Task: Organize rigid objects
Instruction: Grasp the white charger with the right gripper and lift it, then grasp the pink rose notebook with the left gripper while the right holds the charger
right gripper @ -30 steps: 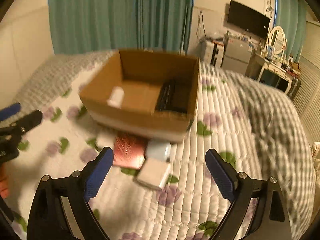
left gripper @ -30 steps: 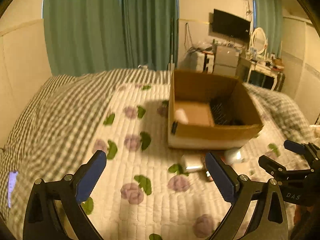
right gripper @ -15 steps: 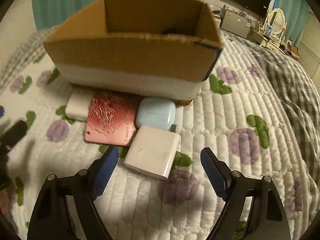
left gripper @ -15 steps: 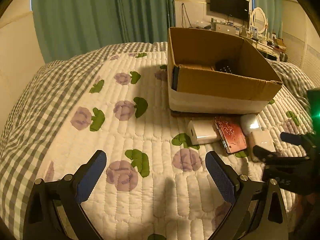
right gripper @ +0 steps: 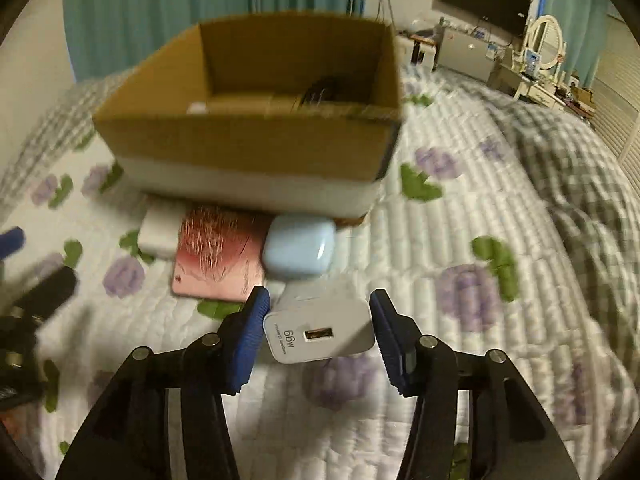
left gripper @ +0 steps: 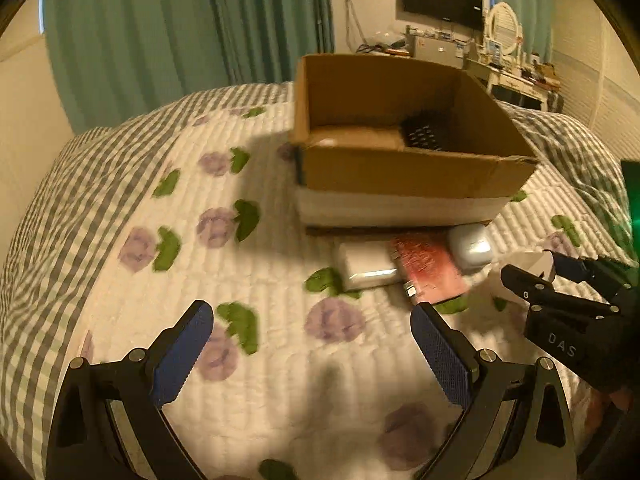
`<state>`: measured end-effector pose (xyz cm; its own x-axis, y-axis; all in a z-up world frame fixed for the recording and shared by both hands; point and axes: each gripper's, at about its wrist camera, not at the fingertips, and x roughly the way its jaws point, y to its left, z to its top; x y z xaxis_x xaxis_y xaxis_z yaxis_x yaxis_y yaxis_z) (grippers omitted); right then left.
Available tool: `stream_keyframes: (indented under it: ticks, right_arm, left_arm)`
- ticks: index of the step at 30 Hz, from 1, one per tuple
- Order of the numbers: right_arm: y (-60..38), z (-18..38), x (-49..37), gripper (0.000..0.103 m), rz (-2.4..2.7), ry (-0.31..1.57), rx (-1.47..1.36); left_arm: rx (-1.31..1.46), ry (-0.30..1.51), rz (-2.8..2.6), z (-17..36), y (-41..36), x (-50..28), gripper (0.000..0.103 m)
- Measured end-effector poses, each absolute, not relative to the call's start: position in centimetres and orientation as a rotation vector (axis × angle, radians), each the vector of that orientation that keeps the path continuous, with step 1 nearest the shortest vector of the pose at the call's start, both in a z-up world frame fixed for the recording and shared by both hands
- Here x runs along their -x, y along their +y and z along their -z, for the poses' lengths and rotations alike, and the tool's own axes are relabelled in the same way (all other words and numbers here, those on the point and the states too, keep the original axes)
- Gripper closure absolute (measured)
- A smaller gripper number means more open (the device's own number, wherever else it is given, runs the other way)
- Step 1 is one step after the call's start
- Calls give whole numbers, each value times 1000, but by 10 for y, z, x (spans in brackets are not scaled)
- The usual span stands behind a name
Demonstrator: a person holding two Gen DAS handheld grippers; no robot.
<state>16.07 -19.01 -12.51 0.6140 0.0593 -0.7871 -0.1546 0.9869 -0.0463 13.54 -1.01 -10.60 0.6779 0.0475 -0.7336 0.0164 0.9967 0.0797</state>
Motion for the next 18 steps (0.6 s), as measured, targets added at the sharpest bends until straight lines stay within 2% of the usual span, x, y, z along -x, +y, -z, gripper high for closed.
stream_keyframes:
  ticks: [8, 12, 14, 18]
  right_arm:
    - [-224, 94, -184, 52, -131, 857, 121]
    - [-242, 105, -182, 52, -132, 870, 44]
    - [-243, 103, -187, 52, -145, 873, 37]
    - [-245, 100, -188, 52, -169, 861, 25]
  left_arm:
    - [-109, 866, 28, 123, -54, -172, 4]
    - [-96, 905, 69, 141, -70, -185, 4]
    - [-118, 926, 79, 150, -80, -193, 9]
    - [-135, 955, 70, 163, -90, -204, 10]
